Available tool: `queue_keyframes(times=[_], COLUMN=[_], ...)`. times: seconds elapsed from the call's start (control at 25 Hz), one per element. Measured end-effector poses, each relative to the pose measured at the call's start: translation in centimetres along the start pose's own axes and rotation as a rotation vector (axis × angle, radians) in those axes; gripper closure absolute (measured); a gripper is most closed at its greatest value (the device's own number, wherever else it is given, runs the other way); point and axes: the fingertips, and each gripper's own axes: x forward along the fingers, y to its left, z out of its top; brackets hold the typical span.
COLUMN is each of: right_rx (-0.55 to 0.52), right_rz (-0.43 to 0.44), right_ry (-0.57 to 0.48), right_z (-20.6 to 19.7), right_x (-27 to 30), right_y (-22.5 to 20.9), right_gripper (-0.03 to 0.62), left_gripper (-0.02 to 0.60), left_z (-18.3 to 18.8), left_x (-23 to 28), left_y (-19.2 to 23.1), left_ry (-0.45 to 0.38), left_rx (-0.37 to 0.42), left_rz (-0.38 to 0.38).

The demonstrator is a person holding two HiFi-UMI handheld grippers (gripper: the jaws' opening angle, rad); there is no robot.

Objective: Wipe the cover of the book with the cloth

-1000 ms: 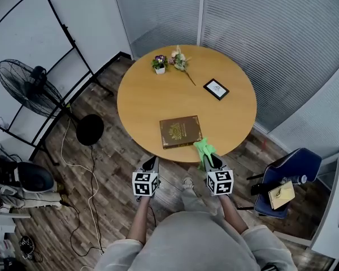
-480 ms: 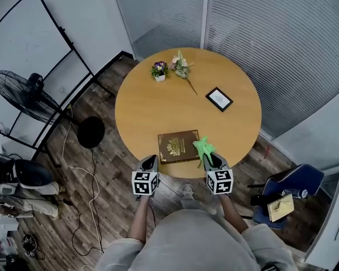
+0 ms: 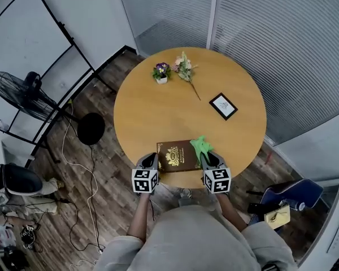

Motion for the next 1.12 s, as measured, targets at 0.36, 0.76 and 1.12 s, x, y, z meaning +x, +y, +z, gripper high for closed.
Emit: queue_keyframes(times=[0.36,0.76,1.12], right_rx=[-0.006,-0.009,-0.025], right_rz=[0.060,0.088,0.135], right_ry=[0.024,0.044,0.042], right_z=[0.4,0.5,1.2], right_x=[3.0,4.4,6.1], right_y=[0.6,2.6,7.6], right_gripper=[0.522,0.521,0.521], left_gripper=[0.574,0.574,0.574], left_z=[-0.1,-1.4,-1.6], left_x=[1.4,1.0,0.6], left_y=[1.4,2.7,4.9], left_ry=[0.026,0.053,0.054], left_rx=[-0.024,-0.044,-0.045], left_rz=[0.029,0.033,0.008])
